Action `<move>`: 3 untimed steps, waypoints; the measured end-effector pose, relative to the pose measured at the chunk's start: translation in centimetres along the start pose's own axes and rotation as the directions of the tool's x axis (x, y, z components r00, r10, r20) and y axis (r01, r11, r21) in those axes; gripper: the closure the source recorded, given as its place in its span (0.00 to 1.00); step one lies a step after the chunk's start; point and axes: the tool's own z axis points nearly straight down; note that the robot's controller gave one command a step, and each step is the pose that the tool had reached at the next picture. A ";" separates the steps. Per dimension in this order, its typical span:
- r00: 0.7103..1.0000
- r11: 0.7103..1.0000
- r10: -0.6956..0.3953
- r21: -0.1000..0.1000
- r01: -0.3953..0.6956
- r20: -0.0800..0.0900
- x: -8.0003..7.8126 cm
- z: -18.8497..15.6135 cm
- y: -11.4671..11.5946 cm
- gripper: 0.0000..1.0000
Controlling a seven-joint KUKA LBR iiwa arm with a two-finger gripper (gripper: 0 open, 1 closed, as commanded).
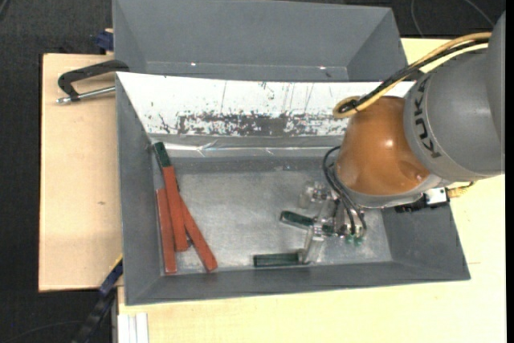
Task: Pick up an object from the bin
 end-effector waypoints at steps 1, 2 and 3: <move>1.000 1.000 0.000 0.000 0.000 0.003 -0.1 -0.1 0.1 0.00; 1.000 1.000 0.000 -0.001 0.000 0.004 -0.1 -0.1 0.1 1.00; 1.000 1.000 -0.001 -0.002 0.001 0.015 -0.3 -9.8 0.2 1.00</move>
Offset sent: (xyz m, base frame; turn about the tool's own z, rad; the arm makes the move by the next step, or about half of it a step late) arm 0.0000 0.0000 0.0000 0.0000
